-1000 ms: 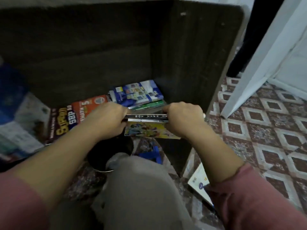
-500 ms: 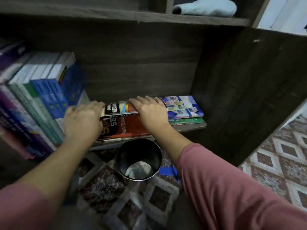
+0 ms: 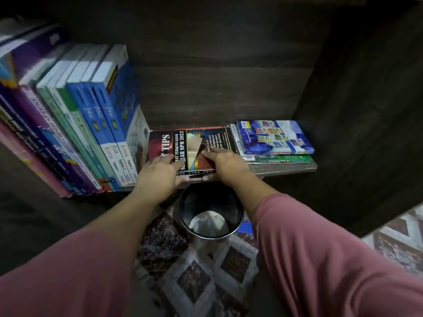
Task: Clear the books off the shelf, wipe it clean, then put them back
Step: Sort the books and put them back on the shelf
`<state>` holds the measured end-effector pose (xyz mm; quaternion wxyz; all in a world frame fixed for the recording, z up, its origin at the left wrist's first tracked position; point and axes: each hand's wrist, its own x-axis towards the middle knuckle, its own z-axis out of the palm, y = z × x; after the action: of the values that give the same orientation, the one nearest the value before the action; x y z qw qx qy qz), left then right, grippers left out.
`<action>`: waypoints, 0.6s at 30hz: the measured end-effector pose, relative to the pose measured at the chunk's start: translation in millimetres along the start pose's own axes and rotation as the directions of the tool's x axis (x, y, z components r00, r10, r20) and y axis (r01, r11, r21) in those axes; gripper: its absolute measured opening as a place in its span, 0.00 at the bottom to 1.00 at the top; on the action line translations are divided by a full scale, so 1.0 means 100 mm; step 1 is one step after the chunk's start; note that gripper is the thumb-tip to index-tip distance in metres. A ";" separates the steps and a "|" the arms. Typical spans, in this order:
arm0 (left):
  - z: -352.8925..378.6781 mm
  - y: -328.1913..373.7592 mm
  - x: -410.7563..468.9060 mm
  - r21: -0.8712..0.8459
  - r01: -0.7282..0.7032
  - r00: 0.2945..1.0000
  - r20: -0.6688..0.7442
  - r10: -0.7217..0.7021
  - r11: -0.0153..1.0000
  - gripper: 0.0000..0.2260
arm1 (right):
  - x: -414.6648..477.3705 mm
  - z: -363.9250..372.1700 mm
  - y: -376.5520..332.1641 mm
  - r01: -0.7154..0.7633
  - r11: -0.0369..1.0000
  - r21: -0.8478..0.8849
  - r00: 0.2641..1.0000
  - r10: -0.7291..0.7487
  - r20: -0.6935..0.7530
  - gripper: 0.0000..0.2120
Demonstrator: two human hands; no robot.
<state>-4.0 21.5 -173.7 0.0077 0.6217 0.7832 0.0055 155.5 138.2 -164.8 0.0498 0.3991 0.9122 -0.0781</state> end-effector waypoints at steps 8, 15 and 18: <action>0.01 0.09 0.07 -0.124 0.112 0.994 0.007 -0.112 0.986 0.28 | -0.16 -0.08 0.09 -0.098 0.994 0.039 0.995 0.098 0.006 0.43; -0.33 0.65 -0.07 -0.196 0.000 0.984 -0.174 -0.035 0.981 0.25 | -0.69 -0.59 0.30 -0.223 0.941 0.256 0.974 0.227 0.014 0.25; -0.52 1.11 -0.18 -0.218 -0.131 0.957 -0.282 0.066 0.967 0.21 | -1.20 -0.76 0.56 -0.264 0.893 0.364 0.956 0.294 -0.027 0.25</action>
<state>107.1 29.0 -119.2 -0.0269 0.6484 0.7383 0.1835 275.1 103.1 -77.2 -0.0496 0.5310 0.8174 -0.2180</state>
